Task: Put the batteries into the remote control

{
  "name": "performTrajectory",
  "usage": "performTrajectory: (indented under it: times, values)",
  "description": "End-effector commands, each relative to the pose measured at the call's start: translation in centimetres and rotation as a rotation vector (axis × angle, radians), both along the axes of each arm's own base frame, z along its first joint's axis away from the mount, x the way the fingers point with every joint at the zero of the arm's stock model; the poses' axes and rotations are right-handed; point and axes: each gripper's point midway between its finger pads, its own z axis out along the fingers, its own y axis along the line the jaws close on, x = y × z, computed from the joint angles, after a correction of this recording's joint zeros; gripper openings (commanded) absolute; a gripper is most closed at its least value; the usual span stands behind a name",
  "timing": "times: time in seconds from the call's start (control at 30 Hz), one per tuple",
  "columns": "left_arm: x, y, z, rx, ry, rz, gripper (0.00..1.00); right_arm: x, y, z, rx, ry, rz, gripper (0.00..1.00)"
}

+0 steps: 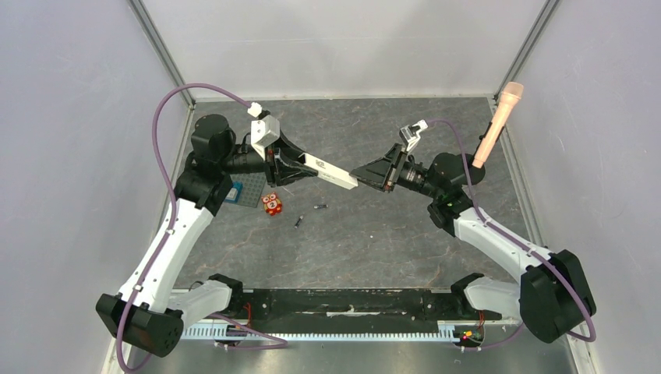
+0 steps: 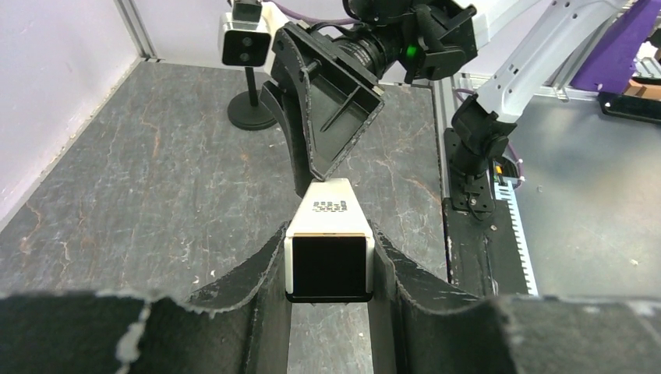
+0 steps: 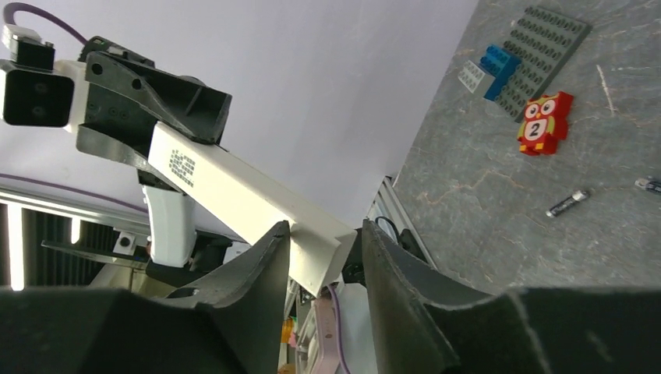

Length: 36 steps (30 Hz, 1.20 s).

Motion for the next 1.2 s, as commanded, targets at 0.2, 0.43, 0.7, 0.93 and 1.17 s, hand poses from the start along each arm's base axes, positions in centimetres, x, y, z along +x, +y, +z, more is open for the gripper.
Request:
performTrajectory:
  times: [0.2,0.43,0.7,0.93,1.17]
  values:
    - [0.8,0.3,1.6,-0.009,-0.105,0.047,0.02,-0.9,0.1,1.3,0.010,-0.042,0.048,0.49]
    - [1.3,0.4,1.1,0.006,-0.101,0.075,0.02,-0.7,0.1,1.2,0.001,-0.031,0.045,0.29]
    - [2.0,0.7,-0.2,0.050,-0.087,0.099,0.02,0.0,-0.1,1.7,-0.006,-0.041,0.010,0.08]
    - [3.3,1.0,-1.8,0.080,-0.050,0.164,0.02,0.9,-0.2,2.2,0.022,-0.045,-0.030,0.00]
    - [6.9,2.9,-4.3,0.147,0.010,0.404,0.02,2.2,-1.6,3.0,0.136,-0.062,-0.153,0.00]
